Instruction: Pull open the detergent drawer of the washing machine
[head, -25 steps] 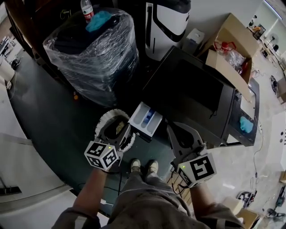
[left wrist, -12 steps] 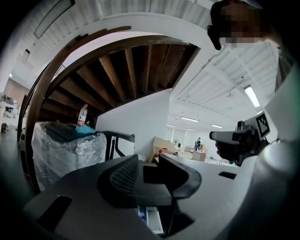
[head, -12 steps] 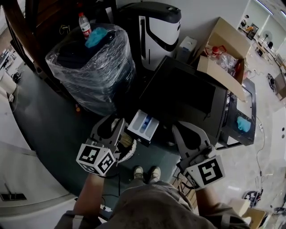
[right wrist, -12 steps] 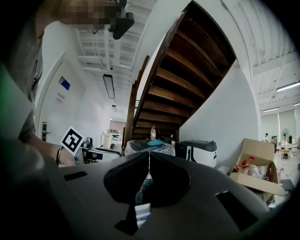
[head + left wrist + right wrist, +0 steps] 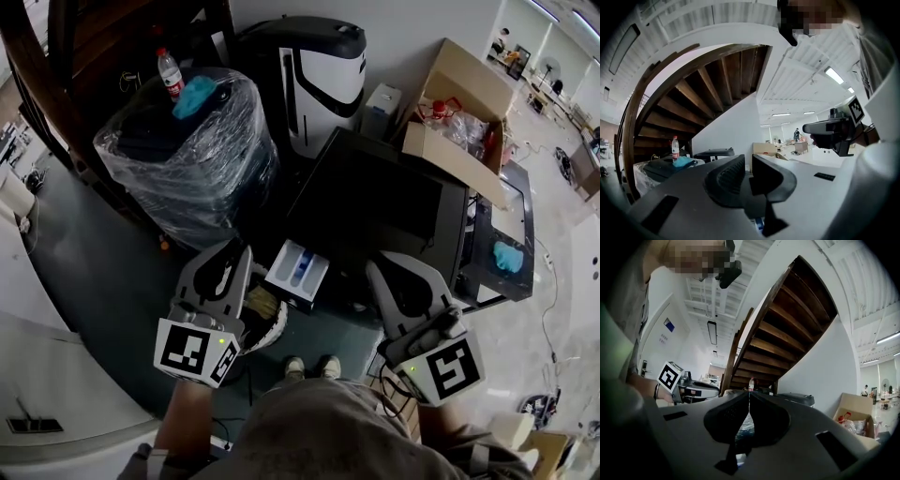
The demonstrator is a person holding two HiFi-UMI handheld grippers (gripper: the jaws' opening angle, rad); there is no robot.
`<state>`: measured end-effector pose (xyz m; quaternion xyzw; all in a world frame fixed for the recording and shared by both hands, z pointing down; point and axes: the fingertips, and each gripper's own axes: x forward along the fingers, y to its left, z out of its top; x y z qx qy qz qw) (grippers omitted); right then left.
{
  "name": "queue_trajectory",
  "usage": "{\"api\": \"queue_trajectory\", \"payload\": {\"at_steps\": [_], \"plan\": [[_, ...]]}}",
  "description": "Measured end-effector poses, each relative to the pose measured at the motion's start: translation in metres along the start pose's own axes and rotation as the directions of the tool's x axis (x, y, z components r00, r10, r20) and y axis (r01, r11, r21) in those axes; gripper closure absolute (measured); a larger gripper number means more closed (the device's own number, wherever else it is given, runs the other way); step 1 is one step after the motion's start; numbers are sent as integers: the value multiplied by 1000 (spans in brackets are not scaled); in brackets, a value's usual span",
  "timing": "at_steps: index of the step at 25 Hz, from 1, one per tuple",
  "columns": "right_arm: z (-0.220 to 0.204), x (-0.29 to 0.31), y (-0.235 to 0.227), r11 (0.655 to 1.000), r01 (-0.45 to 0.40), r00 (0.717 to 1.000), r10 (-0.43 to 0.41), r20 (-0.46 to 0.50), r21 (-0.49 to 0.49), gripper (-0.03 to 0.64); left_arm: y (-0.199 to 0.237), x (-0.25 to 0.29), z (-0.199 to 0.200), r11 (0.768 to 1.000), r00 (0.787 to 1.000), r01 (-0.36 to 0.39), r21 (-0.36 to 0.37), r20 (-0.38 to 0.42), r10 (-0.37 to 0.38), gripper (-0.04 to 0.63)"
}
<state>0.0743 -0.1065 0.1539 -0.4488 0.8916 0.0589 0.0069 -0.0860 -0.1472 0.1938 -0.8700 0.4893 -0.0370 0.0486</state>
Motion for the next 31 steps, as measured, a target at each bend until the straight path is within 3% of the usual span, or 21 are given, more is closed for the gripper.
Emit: {"api": "queue_trajectory", "payload": {"at_steps": [10, 17, 31], "plan": [[9, -9, -9, 1000, 6, 1000, -7, 20, 10, 586, -13, -3, 13, 996, 1000, 9, 90, -20, -8, 560], [4, -7, -11, 1000, 4, 1000, -4, 9, 13, 586, -10, -4, 12, 999, 1000, 3, 45, -16, -2, 572], [-8, -2, -15, 1000, -14, 999, 14, -34, 3, 586, -12, -1, 14, 998, 1000, 17, 54, -25, -15, 573]]}}
